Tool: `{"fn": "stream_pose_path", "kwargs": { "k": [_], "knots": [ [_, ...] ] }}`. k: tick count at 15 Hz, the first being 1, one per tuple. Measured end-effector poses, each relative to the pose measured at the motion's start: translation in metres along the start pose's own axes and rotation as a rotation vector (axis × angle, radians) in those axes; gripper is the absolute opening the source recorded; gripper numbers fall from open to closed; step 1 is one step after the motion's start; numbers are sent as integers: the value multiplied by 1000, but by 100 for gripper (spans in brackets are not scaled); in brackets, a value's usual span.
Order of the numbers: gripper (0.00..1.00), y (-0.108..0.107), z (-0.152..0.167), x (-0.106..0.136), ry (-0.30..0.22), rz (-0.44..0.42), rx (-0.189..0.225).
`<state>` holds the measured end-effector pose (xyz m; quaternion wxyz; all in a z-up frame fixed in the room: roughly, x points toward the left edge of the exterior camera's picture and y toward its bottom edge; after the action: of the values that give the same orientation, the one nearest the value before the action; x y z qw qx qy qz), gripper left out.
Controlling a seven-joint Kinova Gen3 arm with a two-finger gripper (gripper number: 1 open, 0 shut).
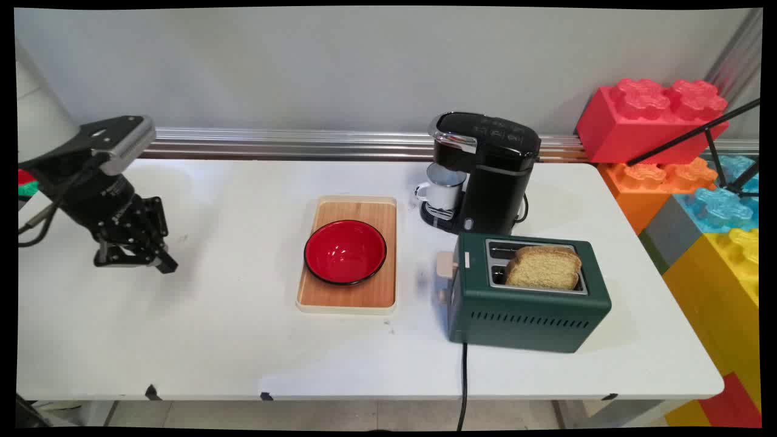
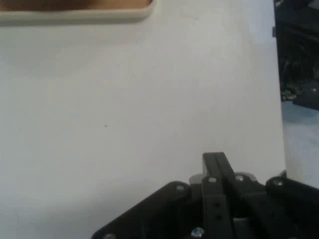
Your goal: Press the toaster switch
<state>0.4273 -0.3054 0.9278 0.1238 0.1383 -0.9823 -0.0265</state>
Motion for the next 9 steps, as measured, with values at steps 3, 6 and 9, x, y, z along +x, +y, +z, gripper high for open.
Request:
{"fn": "stream_pose_path", "kwargs": {
  "k": [3, 6, 9],
  "knots": [
    [0, -4, 4, 12, 61, -13, 22],
    [0, -10, 2, 32, 168, -35, 40],
    [0, -12, -3, 49, 272, -51, 44]
  ]
}}
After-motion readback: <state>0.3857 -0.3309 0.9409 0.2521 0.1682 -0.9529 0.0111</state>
